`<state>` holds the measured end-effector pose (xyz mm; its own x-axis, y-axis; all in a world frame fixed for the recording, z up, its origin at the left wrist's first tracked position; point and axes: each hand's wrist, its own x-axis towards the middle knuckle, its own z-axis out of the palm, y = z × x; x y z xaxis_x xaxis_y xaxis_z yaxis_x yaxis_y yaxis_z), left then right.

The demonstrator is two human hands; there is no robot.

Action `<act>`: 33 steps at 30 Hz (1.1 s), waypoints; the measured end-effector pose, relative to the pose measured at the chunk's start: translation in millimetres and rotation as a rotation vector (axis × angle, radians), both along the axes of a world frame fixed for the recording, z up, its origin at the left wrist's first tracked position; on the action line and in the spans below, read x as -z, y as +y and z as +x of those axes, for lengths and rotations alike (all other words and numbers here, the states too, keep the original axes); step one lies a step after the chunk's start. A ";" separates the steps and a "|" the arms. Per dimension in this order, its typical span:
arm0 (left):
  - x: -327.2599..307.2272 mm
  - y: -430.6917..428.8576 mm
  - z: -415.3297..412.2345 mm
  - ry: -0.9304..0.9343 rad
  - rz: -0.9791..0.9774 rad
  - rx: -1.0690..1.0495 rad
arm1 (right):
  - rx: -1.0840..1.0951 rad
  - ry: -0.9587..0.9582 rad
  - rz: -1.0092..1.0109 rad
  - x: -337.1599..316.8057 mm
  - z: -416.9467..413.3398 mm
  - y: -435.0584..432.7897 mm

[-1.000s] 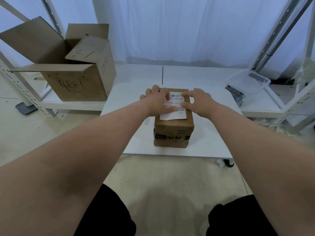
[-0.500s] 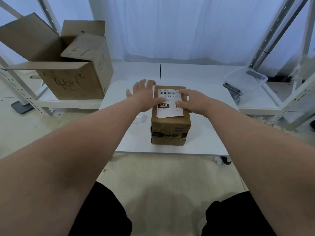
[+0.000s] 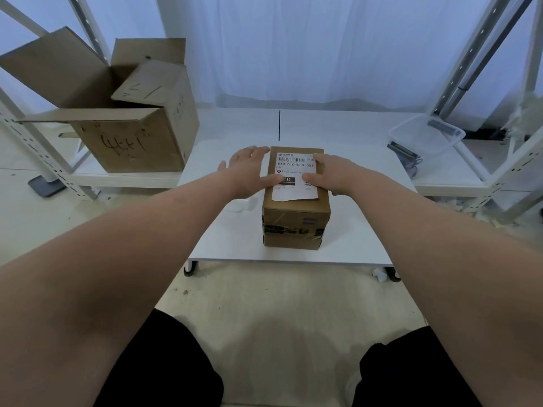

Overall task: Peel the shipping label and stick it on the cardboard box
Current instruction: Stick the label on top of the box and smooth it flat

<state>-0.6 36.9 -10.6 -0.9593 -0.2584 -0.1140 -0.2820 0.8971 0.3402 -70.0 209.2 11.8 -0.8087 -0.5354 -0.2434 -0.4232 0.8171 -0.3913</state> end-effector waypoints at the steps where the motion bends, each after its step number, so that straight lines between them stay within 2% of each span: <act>1: 0.1 -1.8 0.2 -0.008 -0.002 0.006 | -0.005 -0.004 0.003 -0.3 0.5 0.3; 8: -12.2 -4.6 11.2 -0.230 0.106 0.178 | 0.021 0.013 0.044 1.0 -0.6 -4.4; 11: -10.1 -5.3 8.9 -0.174 0.034 0.190 | 0.023 0.014 0.061 2.6 -2.7 -5.7; 15: -3.3 -2.1 2.6 -0.023 -0.073 0.079 | -0.009 0.036 0.080 3.7 -4.9 -3.8; 18: -1.7 1.3 -2.3 -0.009 -0.135 0.060 | -0.058 -0.033 0.124 -0.7 -4.8 -0.1; 21: -1.1 1.7 -4.0 -0.045 -0.108 0.058 | -0.066 -0.093 0.168 -0.2 -8.1 2.1; 25: -1.5 0.8 -4.2 -0.068 -0.108 0.053 | 0.055 0.140 0.090 9.7 -12.7 -3.6; 28: -1.8 0.4 -3.1 -0.091 -0.115 0.047 | 0.128 0.210 0.108 15.1 -6.1 -15.1; 30: -2.7 0.2 -1.9 -0.100 -0.116 0.044 | 0.059 0.176 0.142 14.8 -3.2 -20.9; 33: -4.1 1.7 -0.8 -0.102 -0.094 0.040 | -0.074 -0.002 0.193 6.0 -5.2 -13.3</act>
<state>-1.4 38.6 -6.5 -0.9537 -0.2344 -0.1885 -0.2743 0.9348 0.2257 -75.1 195.9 5.8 -0.7685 -0.5365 -0.3486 -0.4843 0.8438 -0.2312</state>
